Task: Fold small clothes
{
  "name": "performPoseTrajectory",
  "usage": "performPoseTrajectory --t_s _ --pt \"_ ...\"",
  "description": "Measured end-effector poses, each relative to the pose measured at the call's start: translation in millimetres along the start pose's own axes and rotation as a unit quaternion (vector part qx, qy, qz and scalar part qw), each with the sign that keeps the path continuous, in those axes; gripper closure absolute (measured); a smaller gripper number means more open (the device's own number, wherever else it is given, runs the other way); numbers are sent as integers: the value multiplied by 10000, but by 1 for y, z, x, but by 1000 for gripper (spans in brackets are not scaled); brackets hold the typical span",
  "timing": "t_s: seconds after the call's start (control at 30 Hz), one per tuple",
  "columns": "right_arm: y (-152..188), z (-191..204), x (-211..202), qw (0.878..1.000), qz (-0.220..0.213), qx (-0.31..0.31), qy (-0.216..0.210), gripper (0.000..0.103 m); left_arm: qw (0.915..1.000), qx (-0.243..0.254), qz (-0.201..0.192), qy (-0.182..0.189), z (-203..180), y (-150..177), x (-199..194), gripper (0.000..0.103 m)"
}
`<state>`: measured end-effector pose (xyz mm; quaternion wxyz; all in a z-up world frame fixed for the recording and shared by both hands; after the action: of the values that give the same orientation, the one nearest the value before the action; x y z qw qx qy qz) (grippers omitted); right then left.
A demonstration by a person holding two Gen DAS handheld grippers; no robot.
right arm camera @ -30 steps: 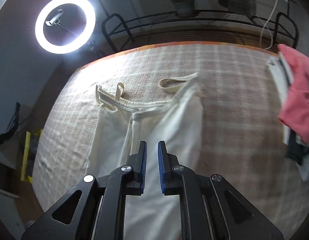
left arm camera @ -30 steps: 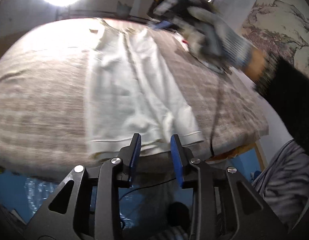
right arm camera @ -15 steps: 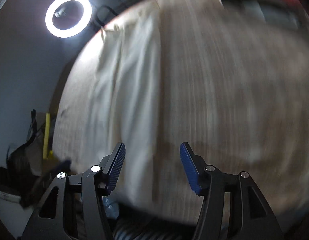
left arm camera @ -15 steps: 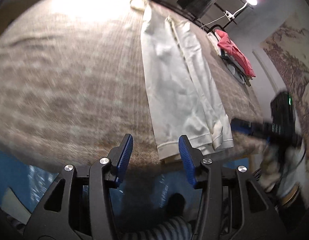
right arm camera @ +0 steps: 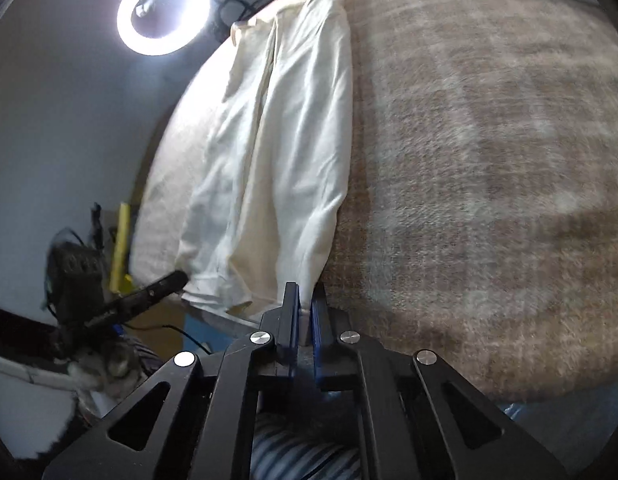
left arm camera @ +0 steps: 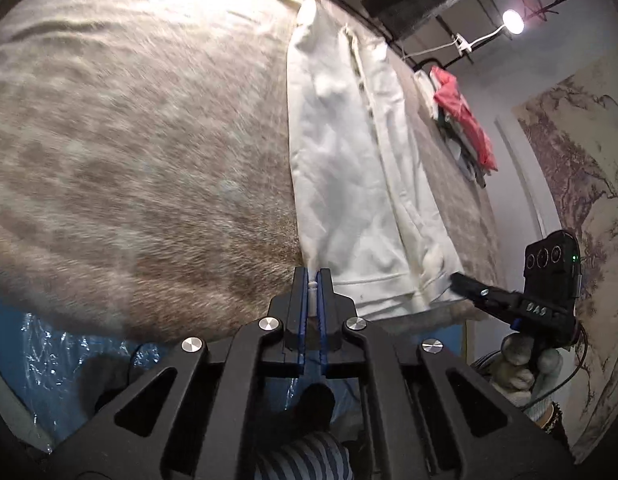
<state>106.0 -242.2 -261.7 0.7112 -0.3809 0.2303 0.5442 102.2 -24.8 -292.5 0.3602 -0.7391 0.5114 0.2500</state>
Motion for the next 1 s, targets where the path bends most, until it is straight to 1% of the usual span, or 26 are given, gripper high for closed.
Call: performPoseTrajectory --t_s 0.07,0.13,0.2,0.23,0.3,0.37,0.57,0.6,0.63,0.73,0.9,1.0 --pt "-4 3 -15 9994 -238 131 -229 99 9998 59 -142 -91 2 0 -7 102" --pt "-4 3 -18 9992 -319 84 -204 99 9998 105 -66 -160 4 4 -2 102" --pt "2 -2 -10 9998 -178 9 5 99 9997 56 95 -206 9 10 8 102" --pt "5 -4 -2 9999 -72 4 89 99 9998 49 87 -187 10 10 9 102" --pt "6 -6 5 9998 -7 1 175 99 9998 67 81 -181 9 8 8 103" --pt "5 -2 8 9999 -34 75 75 99 9998 83 57 -165 7 6 5 103" --pt "-2 -6 -6 9986 -183 306 -380 99 10000 35 6 -29 -5 -2 0 103" --pt "-3 -15 -17 9983 -205 324 -448 99 10000 29 -11 -7 -7 -4 -1 103" --pt "-1 -17 -22 9978 -239 343 -514 99 10000 23 -32 22 -10 -8 -2 103" --pt "-14 -19 -27 9966 -358 390 -637 99 9999 41 -141 70 -18 -24 -5 103" --pt "-47 -21 -36 9947 -635 383 -708 99 9993 36 -367 95 -28 -58 -7 103" --pt "-69 -19 -37 9938 -801 323 -695 99 9989 51 -465 68 -33 -81 -1 103"
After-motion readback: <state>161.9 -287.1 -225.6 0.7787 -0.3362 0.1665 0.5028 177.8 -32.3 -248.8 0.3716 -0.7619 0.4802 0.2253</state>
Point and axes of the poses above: each gripper's, at about its wrist camera, not at the fingertips, and x roughly the way its jaws point, z to its left, y to its underside, the point moved 10 cm from there along x, roughly the way its jaws point, and after that the axes turned 5 degrees about -x, right-handed, at the moved point
